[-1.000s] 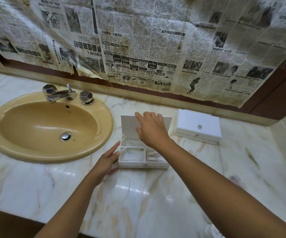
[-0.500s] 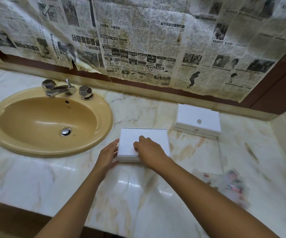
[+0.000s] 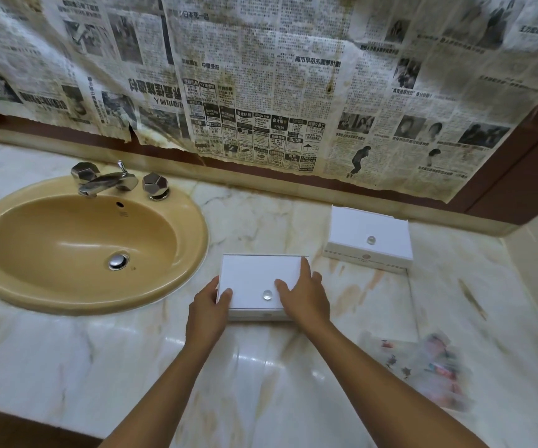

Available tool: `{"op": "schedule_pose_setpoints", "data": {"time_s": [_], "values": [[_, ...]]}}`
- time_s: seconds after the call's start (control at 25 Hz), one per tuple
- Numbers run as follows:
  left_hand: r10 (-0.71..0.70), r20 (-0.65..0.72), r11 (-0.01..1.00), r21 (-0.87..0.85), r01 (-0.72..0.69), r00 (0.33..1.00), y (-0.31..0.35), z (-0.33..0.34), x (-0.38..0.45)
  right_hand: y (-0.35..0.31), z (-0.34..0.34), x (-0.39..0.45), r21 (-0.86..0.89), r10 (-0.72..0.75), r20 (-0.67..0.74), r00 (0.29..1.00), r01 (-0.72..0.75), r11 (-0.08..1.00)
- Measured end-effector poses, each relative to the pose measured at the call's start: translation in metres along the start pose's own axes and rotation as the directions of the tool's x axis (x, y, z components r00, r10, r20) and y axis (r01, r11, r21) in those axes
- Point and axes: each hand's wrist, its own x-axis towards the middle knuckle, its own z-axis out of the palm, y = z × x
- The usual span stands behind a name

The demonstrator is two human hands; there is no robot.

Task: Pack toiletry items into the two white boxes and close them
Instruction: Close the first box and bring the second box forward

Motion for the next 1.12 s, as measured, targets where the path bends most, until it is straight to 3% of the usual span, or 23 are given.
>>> {"op": "schedule_pose_setpoints", "data": {"time_s": [0.16, 0.36, 0.96, 1.04, 1.12], "values": [[0.021, -0.042, 0.999, 0.046, -0.019, 0.999, 0.012, -0.001, 0.02, -0.015, -0.001, 0.012, 0.07, 0.025, -0.009, 1.0, -0.025, 0.997], [0.051, -0.057, 0.998, -0.032, -0.053, 0.997, 0.036, -0.003, 0.067, -0.036, -0.011, 0.046, 0.107, 0.004, -0.015, 1.0, -0.002, 0.994], [0.047, -0.009, 0.999, -0.017, -0.047, 0.999, 0.056, 0.009, 0.167, -0.068, -0.016, 0.14, 0.155, -0.018, 0.004, 1.0, 0.017, 0.988], [0.037, -0.064, 0.999, -0.004, -0.037, 0.997, 0.064, 0.013, 0.164, -0.064, -0.019, 0.139, 0.165, -0.04, -0.005, 0.999, 0.04, 0.985], [0.058, -0.221, 0.998, 0.026, -0.054, 0.974, 0.077, 0.02, 0.157, -0.057, -0.03, 0.138, 0.162, -0.079, -0.067, 0.995, 0.089, 0.983]]}}
